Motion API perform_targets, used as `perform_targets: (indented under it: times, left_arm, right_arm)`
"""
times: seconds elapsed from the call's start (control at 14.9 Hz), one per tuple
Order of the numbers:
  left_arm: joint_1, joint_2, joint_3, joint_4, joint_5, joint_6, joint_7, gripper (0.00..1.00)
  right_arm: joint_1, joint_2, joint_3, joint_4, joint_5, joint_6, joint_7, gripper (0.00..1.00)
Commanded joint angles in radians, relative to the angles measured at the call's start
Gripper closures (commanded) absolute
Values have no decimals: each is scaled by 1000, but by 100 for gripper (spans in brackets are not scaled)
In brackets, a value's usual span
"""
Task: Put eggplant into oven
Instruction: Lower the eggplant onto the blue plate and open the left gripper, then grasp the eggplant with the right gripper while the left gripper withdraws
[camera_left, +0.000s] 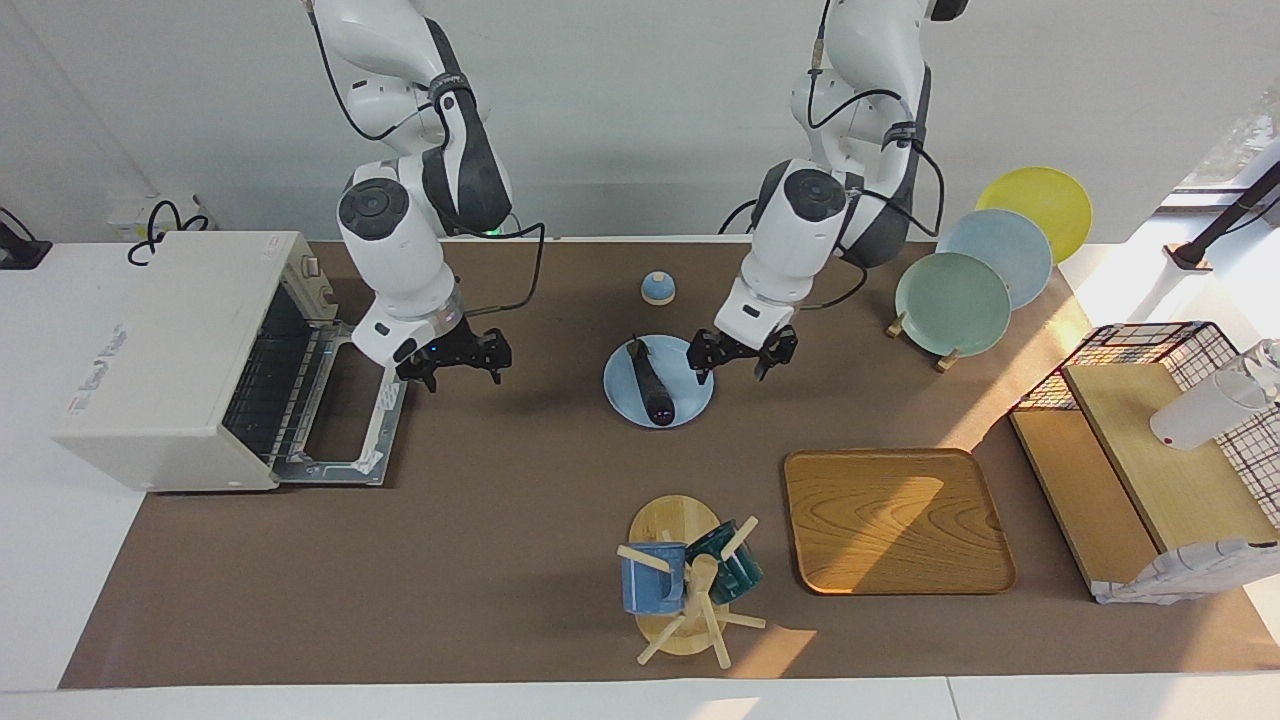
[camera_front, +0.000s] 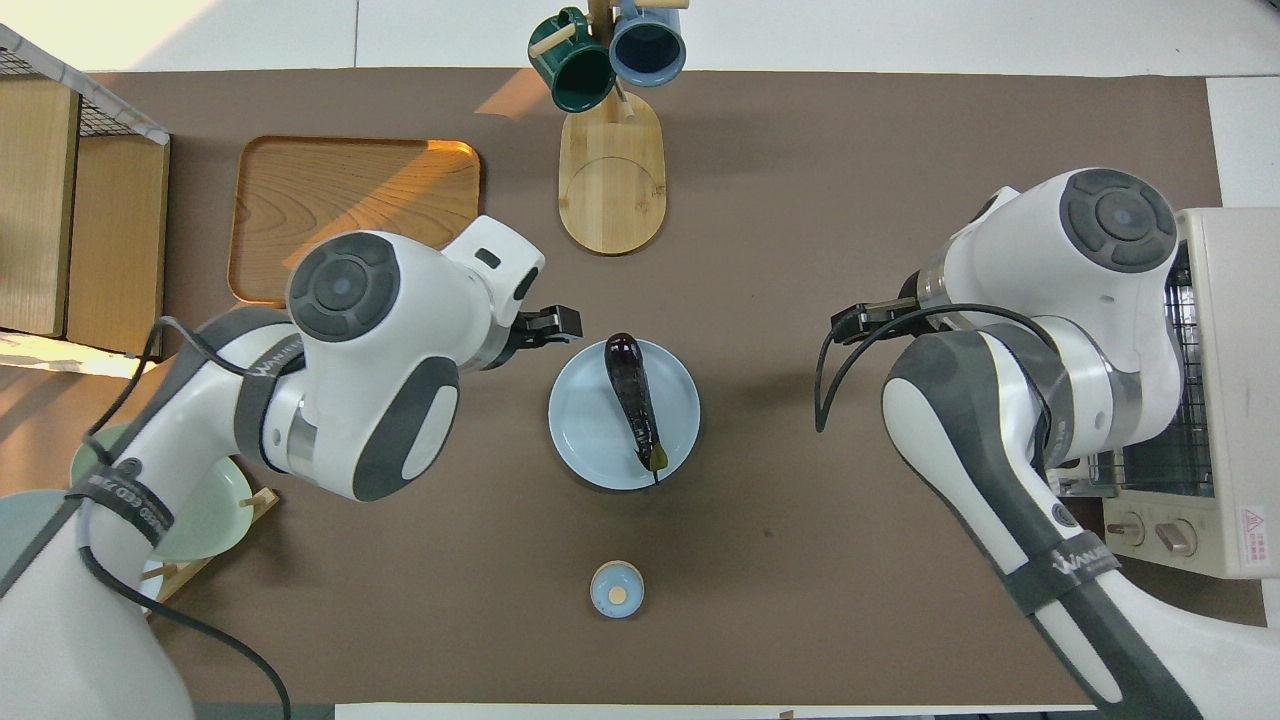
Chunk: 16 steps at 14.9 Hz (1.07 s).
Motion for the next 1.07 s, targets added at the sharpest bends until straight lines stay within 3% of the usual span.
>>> perform_targets:
  times: [0.0,0.2,0.4,0.54,0.8,1.0]
  left_arm:
    - [94,-3,-6,49,1,-71,120,0]
    - [195,-4,-6,86,1,-113,236,0]
    - [263,-21,-6,122,56,-184,294,0]
    - [306,-32,-4,150,76,-238,348,0]
    - [382,-104,-4,161,99,-333,466,0]
    - [416,-144,-4,159,113,-389,488,0]
  right_arm:
    - [119,41,-1,92,1,-35,135,0]
    - [246,114,1,211,-55,-75,285,0]
    - [413,332,1,476,-95,-155,551,0]
    - [463,452,1,611,-114,-135,657,0]
    - [574,538,-7,646,-150,-68,749,0]
    - [595,544,2,617,-270,-32,758,0]
